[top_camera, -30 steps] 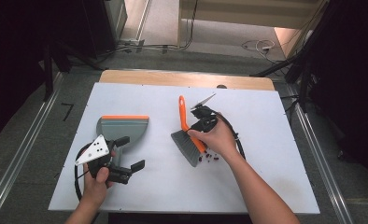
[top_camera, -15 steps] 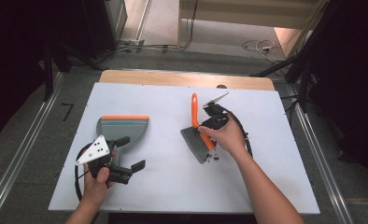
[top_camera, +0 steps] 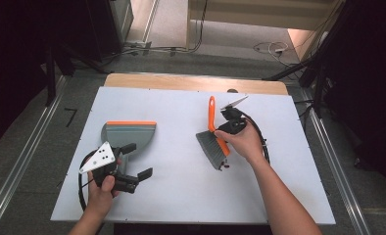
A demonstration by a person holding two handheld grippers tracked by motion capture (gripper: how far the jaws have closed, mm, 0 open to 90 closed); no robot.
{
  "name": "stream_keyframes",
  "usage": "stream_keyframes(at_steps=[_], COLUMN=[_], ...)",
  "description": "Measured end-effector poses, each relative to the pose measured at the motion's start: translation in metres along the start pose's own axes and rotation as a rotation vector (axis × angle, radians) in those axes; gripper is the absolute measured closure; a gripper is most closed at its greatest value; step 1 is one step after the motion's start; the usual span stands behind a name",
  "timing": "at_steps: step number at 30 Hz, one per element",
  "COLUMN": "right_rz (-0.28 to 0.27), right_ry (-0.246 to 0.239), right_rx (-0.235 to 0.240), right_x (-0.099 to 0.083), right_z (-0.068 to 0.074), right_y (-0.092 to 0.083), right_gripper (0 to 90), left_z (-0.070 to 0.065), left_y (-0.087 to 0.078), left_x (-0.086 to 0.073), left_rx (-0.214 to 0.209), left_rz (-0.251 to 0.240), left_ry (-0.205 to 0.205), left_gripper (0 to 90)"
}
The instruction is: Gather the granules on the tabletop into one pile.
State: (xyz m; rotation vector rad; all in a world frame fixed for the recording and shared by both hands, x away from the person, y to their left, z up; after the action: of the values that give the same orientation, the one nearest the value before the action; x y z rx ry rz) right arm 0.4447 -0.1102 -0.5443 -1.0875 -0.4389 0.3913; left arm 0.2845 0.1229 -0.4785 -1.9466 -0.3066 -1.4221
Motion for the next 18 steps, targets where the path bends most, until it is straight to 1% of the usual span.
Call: stream_keyframes(at_steps=[1,2,6,8,9,12,13,15,16,17,18], right_rz=[-0.002,-0.006,-0.019,-0.029,-0.039,-0.062,-0.074,-0.08,-0.088,-0.087,-0.082], right_ry=[0.001,0.0,-0.035,-0.053,-0.067,-0.098,-0.124,-0.153,-0.176,-0.217,-0.247], right_rx=[-0.002,0.01,0.04,0.044,0.039,0.042,0.043,0.033,0.013,-0.005,-0.017], right_x=[0.0,0.0,-0.001,0.0,0.001,0.001,0.001,0.0,-0.001,-0.003,-0.005], right_z=[-0.001,0.001,0.011,0.015,0.016,0.021,0.024,0.027,0.028,0.03,0.032], right_y=[0.0,-0.001,-0.006,-0.009,-0.011,-0.021,-0.027,-0.035,-0.04,-0.045,-0.049], right_gripper=[67.7,67.8,68.2,68.3,68.4,68.5,68.5,68.5,68.5,68.5,68.5], left_z=[0.0,0.0,0.0,0.0,0.0,0.0,0.0,0.0,0.0,0.0,0.0], left_y=[0.0,0.0,0.002,0.002,0.003,0.003,0.003,0.003,0.003,0.003,0.003], left_x=[0.0,0.0,0.0,-0.001,-0.001,-0.001,-0.001,-0.001,-0.001,-0.001,-0.001], left_rx=[0.0,0.0,-0.001,-0.001,-0.002,0.0,-0.001,0.0,0.0,0.0,-0.001], left_rz=[0.001,0.003,0.004,0.008,0.007,0.008,0.008,0.009,0.009,0.009,0.008], left_ry=[0.0,0.0,-0.001,0.002,0.002,0.002,0.0,0.0,0.001,0.001,0.0], left_gripper=[0.3,0.3,0.3,0.3,0.3,0.3,0.3,0.3,0.3,0.3,0.3])
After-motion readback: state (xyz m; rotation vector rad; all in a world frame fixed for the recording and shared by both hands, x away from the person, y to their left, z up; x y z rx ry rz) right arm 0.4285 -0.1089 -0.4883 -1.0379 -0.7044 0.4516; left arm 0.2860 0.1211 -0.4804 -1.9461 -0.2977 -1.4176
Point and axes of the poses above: each handheld gripper's, and its own axes: y roughly forward along the jaws, x roughly out of its top, z roughly to its left, the point moved 10 cm from there along y, roughly forward along the jaws, and after that the axes turned 10 degrees about z, right-handed, at the moved point
